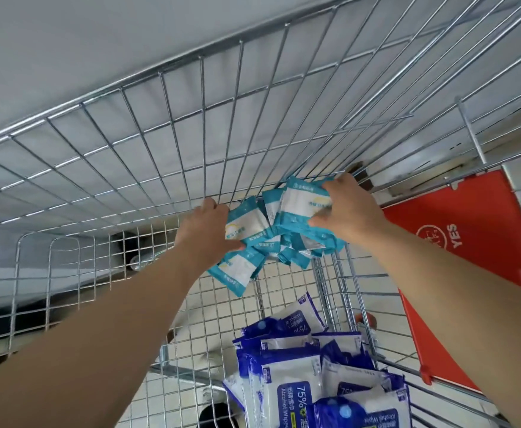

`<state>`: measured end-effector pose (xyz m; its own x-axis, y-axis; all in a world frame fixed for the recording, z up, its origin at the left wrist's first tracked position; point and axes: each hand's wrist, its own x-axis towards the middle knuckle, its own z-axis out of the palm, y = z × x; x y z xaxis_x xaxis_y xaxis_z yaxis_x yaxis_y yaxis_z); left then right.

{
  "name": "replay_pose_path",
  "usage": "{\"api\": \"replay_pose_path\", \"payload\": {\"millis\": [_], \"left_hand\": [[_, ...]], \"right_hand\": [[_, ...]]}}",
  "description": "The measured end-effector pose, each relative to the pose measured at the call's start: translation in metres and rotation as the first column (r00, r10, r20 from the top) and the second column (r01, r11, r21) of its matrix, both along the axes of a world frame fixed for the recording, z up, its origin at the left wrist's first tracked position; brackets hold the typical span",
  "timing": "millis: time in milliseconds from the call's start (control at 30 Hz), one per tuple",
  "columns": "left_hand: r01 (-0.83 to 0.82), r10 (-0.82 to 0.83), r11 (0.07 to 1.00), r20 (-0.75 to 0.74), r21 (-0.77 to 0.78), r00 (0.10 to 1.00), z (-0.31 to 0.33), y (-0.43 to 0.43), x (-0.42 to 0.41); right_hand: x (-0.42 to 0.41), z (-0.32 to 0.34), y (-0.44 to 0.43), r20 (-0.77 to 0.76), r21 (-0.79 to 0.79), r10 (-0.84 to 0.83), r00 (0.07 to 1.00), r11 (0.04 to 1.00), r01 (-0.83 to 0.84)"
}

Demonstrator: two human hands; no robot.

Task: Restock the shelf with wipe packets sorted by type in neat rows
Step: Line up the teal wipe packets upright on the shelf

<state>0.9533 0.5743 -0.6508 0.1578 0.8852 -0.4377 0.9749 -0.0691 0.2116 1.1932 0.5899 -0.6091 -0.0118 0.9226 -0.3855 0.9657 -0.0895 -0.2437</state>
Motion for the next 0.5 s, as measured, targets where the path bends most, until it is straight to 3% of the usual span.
{"api": "replay_pose_path", "payload": {"millis": [100,167,267,333,400,500], "left_hand": [[0.045,-0.041,0.994,-0.041,0.103,0.998,0.013,-0.006,-0.011],[-0.051,0.041,0.991,0.09,0.121,0.995,0.018,-0.012,-0.022],[-0.333,0.33,0.941,0.409,-0.065,0.851,0.023,-0.025,-0.037],[-0.352,0.385,0.922,0.464,-0.161,0.798,0.02,-0.035,-0.042],[-0.262,0.331,0.94,0.395,-0.22,0.857,0.013,-0.044,-0.041],[-0.018,0.047,0.993,0.247,-0.119,0.968,-0.003,-0.045,-0.035]], "right_hand": [[-0.001,0.004,-0.005,0.11,0.034,0.053,0.992,0.998,-0.057],[0.0,0.01,-0.008,0.119,0.073,0.048,0.992,0.996,-0.057],[0.003,0.013,-0.015,0.035,0.096,-0.047,0.998,0.994,0.043],[0.004,0.011,-0.022,-0.099,0.074,-0.16,0.982,0.983,0.167],[0.005,0.009,-0.03,-0.225,0.044,-0.242,0.944,0.965,0.258],[0.005,0.005,-0.041,-0.293,0.011,-0.289,0.912,0.952,0.306]]}}
